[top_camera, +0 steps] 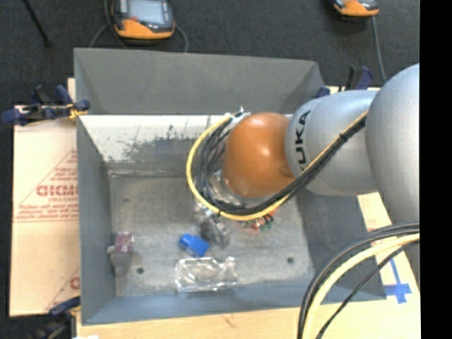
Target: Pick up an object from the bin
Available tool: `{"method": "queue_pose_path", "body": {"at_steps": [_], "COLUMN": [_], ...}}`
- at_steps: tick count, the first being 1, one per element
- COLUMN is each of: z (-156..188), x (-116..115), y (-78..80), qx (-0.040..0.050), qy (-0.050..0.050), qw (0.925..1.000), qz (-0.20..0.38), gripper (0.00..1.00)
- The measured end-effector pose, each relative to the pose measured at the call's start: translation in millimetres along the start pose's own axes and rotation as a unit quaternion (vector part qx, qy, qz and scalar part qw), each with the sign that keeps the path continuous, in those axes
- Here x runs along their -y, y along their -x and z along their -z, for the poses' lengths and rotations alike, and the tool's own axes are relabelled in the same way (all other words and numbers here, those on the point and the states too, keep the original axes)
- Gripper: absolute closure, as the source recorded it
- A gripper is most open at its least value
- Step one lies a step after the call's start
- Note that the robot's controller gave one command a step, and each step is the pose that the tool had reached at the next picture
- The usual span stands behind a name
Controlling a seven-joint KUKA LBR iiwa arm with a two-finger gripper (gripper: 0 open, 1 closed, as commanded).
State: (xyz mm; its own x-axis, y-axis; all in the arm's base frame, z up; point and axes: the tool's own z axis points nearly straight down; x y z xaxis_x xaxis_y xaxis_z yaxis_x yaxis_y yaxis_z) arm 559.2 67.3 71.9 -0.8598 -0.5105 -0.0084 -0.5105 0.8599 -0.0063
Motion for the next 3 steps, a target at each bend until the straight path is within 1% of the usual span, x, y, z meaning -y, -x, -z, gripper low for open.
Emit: {"method": "queue_pose_path", "body": {"at_steps": [1,2,3], "z": [-0.7,2.2,1.6], "x": [-4.9,-49.9,-49.2], "y": [0.2,-3.3,-4.3], "qx": [-0.0012,0.0047,0.0031], "qy": [0.003,0.000,0.001], "qw": [1.0000,1.0000,1.0000], "qz": [0.000,0.008,0.004], "gripper": [0.00,0.00,1.00]}}
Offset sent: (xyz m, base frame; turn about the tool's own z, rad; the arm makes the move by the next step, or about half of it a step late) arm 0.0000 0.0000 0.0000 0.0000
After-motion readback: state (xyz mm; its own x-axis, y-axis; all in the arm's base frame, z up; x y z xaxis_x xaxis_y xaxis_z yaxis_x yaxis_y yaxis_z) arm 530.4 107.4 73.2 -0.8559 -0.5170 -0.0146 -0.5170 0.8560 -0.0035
